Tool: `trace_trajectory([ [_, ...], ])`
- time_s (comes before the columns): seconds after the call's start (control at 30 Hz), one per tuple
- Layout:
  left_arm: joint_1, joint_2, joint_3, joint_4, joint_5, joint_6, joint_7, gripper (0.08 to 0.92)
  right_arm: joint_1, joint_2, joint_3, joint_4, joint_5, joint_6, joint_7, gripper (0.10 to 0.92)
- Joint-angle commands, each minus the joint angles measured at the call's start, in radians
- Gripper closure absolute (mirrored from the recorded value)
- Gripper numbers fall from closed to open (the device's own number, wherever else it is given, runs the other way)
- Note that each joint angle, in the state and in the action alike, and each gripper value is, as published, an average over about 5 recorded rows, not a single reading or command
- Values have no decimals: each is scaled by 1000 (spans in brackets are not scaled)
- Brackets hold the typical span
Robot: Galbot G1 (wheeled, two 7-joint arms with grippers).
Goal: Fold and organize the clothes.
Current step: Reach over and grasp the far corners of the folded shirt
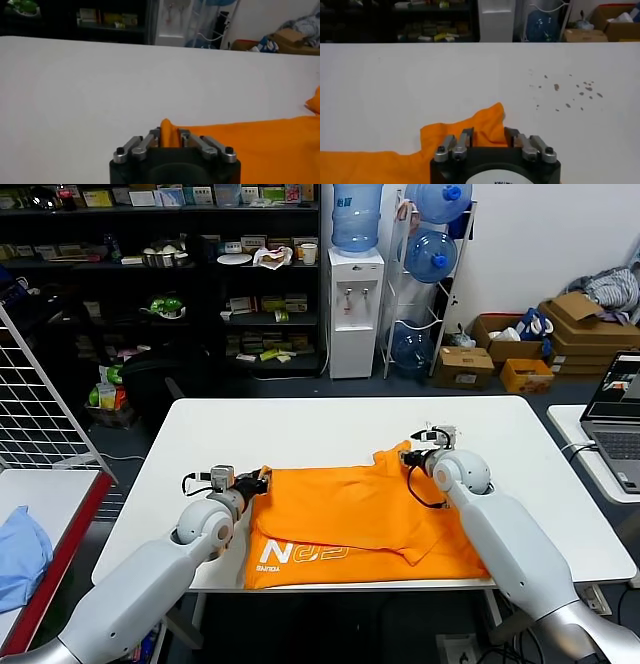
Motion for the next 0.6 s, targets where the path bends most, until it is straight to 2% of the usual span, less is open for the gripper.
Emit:
trace_trajectory([
  [0.03,-2,-2,2,3,9,-12,-2,804,-19,-13,10,25,6,9,-8,696],
  [0.17,-3,-5,1,1,11,-15,-6,892,-31,-19,17,36,7,19,-13,817],
  [0.27,1,-6,-5,-8,15,-21,-10,904,-39,-20,26,45,7,35,-15,884],
  [0.6,59,40,-56,-128,29,-38,-22,904,-134,-99,91,195,52,62,-8,903],
])
